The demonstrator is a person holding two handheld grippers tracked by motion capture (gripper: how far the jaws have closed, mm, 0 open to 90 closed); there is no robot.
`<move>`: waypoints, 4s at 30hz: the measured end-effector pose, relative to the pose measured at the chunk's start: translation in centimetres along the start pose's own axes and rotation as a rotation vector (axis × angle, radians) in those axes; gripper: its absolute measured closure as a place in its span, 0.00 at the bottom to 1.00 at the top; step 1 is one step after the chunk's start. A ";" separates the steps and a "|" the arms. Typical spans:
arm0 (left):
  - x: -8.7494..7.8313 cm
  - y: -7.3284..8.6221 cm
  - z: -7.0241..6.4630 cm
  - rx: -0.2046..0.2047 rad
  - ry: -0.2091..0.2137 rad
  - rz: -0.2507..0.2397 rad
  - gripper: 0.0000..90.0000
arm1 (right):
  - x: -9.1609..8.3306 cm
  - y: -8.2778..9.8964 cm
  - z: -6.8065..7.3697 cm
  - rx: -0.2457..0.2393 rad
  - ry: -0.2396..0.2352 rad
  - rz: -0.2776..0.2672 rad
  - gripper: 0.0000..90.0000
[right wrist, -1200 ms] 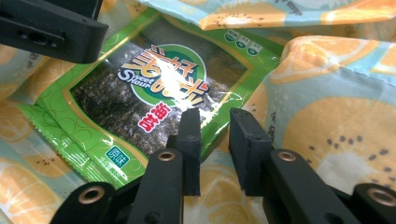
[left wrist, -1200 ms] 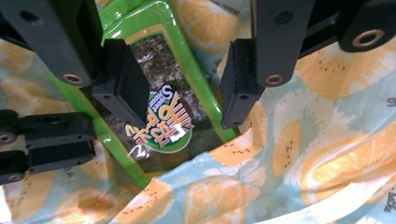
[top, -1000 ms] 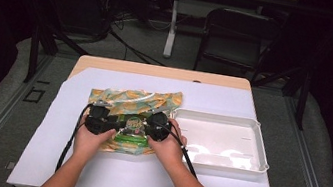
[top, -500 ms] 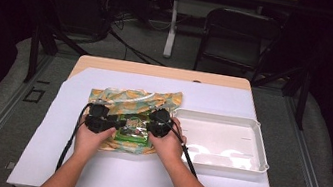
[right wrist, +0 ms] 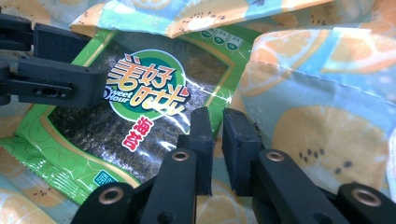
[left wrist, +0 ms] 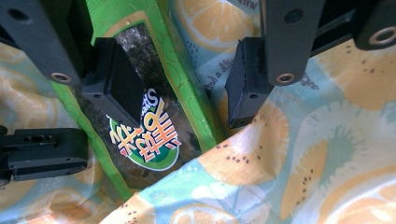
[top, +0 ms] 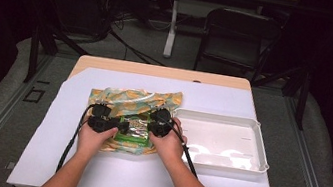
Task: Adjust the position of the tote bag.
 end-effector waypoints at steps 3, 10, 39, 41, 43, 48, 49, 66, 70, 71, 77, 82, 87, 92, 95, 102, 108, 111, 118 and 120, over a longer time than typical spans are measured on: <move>0.2 0.0 0.1 -0.007 0.010 0.003 0.51 | 0.0 0.0 0.0 -0.003 0.005 0.008 0.92; 0.5 0.0 0.1 -0.027 0.041 0.003 0.50 | 0.0 0.0 0.0 -0.011 0.006 0.004 0.92; -0.7 -0.4 -0.7 -0.069 0.126 -0.053 0.56 | 0.1 0.2 -0.1 0.002 0.030 0.018 0.92; -0.7 -0.4 -0.8 -0.078 0.151 -0.050 0.59 | 0.2 0.2 -0.2 0.000 0.029 0.026 0.91; -0.6 -0.4 -0.9 -0.071 0.150 -0.046 0.59 | 0.2 0.2 -0.2 -0.003 0.026 0.029 0.91; -0.6 -0.4 -1.0 -0.078 0.158 -0.047 0.63 | 0.1 0.2 -0.1 -0.006 0.031 0.030 0.90; -0.7 -0.4 -1.0 -0.082 0.161 -0.052 0.64 | 0.1 0.2 -0.1 -0.007 0.032 0.030 0.90; -1.0 -0.5 -1.6 -0.078 0.155 -0.076 0.66 | -3.3 1.0 -0.2 -0.059 -0.004 -0.058 0.80; -1.1 -0.4 -1.8 -0.067 0.142 -0.077 0.66 | -5.5 1.9 -0.8 -0.053 -0.033 -0.105 0.78; -1.1 -0.4 -1.8 -0.066 0.139 -0.078 0.66 | -6.0 2.2 -1.1 -0.055 -0.035 -0.112 0.78; -1.2 -0.4 -2.3 -0.064 0.132 -0.086 0.67 | -8.6 3.7 -2.5 -0.079 -0.010 -0.174 0.70; -1.2 -0.3 -2.5 -0.064 0.119 -0.088 0.67 | -10.1 4.6 -4.1 -0.068 0.007 -0.212 0.65; -1.1 -0.3 -2.7 -0.052 0.095 -0.087 0.68 | -11.2 5.5 -5.6 -0.031 -0.007 -0.245 0.64; -1.2 -0.5 -2.4 -0.078 0.088 -0.082 0.70 | -11.6 6.1 -7.0 -0.006 -0.020 -0.265 0.64; -1.3 -0.7 -2.5 -0.090 0.078 -0.075 0.71 | -12.1 6.1 -7.8 0.016 -0.031 -0.285 0.64; -1.4 -1.4 -3.2 -0.082 0.043 -0.055 0.73 | -12.9 6.1 -8.8 0.047 -0.049 -0.309 0.64; -1.5 -1.6 -3.4 -0.126 0.043 -0.056 0.76 | -13.5 6.0 -9.4 0.076 -0.063 -0.337 0.64; -1.6 -1.7 -3.5 -0.143 0.039 -0.054 0.77 | -13.9 6.1 -9.9 0.089 -0.065 -0.346 0.64; -2.2 -2.4 -4.0 -0.168 0.023 -0.055 0.80 | -14.1 6.3 -10.5 0.102 -0.066 -0.349 0.64; -2.3 -2.5 -4.1 -0.169 0.016 -0.048 0.80 | -14.0 6.3 -10.6 0.110 -0.073 -0.355 0.65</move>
Point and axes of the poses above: each handheld gripper's, and its own axes: x roughly forward along the jaws, y roughly out of its underside, z roughly to its left, the point moved 3 cm from there along x, roughly forward along the jaws, and after that the axes turned 7 degrees about z, right-handed, at the moved point
